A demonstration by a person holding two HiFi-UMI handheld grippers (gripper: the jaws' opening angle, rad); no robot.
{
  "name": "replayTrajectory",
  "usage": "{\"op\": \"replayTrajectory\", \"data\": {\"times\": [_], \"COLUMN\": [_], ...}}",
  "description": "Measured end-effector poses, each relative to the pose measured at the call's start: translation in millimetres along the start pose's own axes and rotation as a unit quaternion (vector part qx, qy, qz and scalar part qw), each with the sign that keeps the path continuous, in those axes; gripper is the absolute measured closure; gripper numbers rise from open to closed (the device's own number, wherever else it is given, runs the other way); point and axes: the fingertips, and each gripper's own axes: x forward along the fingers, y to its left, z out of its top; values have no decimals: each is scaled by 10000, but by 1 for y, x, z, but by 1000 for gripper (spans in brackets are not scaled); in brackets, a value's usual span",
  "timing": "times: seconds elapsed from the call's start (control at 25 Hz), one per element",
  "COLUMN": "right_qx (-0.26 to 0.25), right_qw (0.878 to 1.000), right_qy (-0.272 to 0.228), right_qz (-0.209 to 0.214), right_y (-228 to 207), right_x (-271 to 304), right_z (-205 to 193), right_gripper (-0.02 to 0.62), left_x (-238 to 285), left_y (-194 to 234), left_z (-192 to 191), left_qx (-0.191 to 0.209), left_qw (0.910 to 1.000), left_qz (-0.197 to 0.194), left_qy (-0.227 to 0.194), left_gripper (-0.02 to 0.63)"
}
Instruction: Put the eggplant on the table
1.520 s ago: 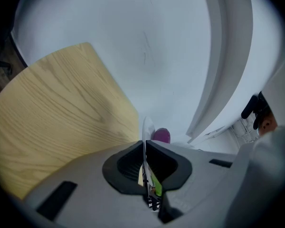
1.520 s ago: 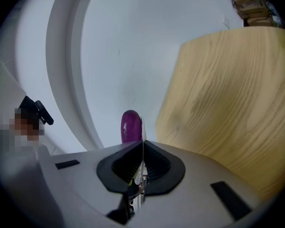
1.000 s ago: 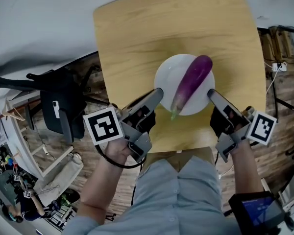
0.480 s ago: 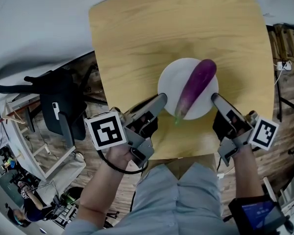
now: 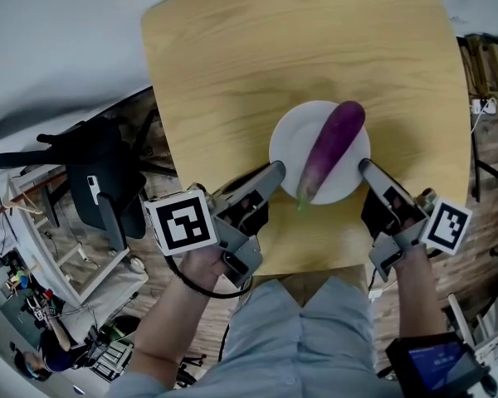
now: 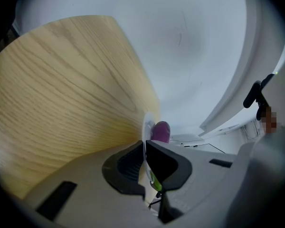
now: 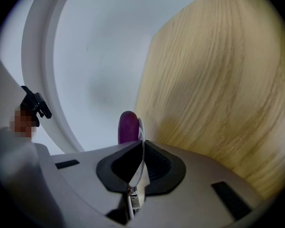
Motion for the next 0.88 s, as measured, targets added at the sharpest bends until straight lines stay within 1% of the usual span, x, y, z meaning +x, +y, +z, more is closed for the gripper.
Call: {"op": "replayTrajectory", "data": {"times": [0.16, 0.32, 0.36, 0.52, 0.72, 0.88], "right_qx": [-11, -51, -43, -71, -131, -338], "right_qw": [10000, 9998, 9998, 9995, 9985, 9965], "right_qy": [19, 30, 29, 46, 98, 133], "right_qz": [-46, -177, -209, -299, -521, -758], "right_y": [-5, -13, -15, -17, -19, -20], "right_x": [4, 5, 5, 7, 7, 14], "right_z": [0, 3, 3, 5, 4, 5], "right_gripper": [584, 583, 581, 581, 581, 581], "left_x": [2, 8, 9, 11, 16, 15], "left_y": [6, 7, 8, 16, 20, 30], "left_z": [2, 2, 2, 0, -3, -2], "left_qx": [0, 245, 248, 99, 106, -2], "left_qw": [10000, 9995, 9994, 9993, 9991, 9983], "left_qz": [82, 144, 174, 280, 261, 451], "left_qy": [51, 128, 150, 239, 306, 369], "left_gripper": [583, 583, 583, 583, 583, 583]}}
